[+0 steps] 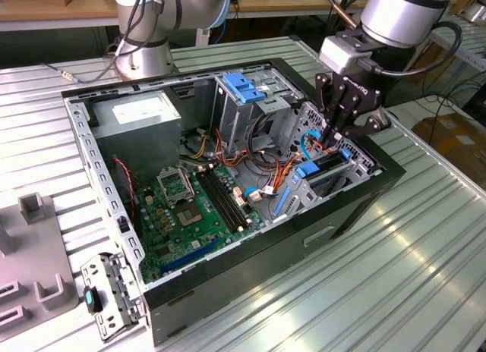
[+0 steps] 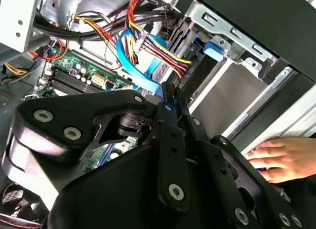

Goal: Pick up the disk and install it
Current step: 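Insert the second disk wire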

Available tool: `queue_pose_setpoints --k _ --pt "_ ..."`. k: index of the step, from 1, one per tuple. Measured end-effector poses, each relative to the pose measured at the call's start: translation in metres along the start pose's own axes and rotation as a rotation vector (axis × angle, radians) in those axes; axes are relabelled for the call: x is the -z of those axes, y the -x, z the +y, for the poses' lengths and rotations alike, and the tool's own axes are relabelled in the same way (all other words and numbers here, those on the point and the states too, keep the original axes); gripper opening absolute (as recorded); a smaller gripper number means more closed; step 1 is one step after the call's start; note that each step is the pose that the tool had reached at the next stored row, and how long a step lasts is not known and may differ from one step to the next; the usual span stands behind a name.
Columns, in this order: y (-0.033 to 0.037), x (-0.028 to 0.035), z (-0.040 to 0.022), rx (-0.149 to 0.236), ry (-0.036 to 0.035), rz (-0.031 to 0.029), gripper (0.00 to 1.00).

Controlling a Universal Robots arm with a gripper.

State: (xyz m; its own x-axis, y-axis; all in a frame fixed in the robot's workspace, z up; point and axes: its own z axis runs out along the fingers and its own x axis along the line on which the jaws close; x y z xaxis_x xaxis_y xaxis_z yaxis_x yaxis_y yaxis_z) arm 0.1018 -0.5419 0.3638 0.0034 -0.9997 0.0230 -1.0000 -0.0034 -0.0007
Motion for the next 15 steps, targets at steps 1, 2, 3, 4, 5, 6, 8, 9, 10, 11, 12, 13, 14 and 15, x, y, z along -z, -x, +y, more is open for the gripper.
queue_pose_setpoints --k 1,2,3,4,5,6,8,9,10,11,12,13,14,15 --pt "-0.0025 -0.0005 0.0015 0.0 -0.0012 -0.0042 0.16" --pt "-0.0042 -0.0007 0.0022 0.0 -0.0019 -0.0066 0.16" --pt "-0.006 -0.0011 0.0029 0.0 -0.0027 -0.0091 0.16" --pt "-0.0086 -0.0017 0.0036 0.0 -0.0039 -0.0131 0.16" --pt "-0.0099 -0.002 0.004 0.0 -0.0058 -0.0157 0.16" --pt "-0.011 -0.0022 0.0044 0.001 -0.0097 -0.0176 0.16" --pt "-0.0122 -0.003 0.0056 0.003 -0.0238 -0.0203 0.16" --pt "-0.0125 -0.0032 0.0062 0.004 -0.0289 -0.0211 0.16" --pt "-0.0126 -0.0033 0.007 0.005 -0.0323 -0.0214 0.16" --pt "-0.0128 -0.0036 0.0084 0.007 -0.036 -0.0217 0.16" --pt "-0.0128 -0.0038 0.0092 0.008 -0.0375 -0.0218 0.16" --pt "-0.0129 -0.004 0.0096 0.008 -0.0383 -0.0215 0.16" --pt "-0.0129 -0.0046 0.0095 0.008 -0.0391 -0.0217 0.16" --pt "-0.0131 -0.0052 0.0095 0.008 -0.0398 -0.0218 0.16"
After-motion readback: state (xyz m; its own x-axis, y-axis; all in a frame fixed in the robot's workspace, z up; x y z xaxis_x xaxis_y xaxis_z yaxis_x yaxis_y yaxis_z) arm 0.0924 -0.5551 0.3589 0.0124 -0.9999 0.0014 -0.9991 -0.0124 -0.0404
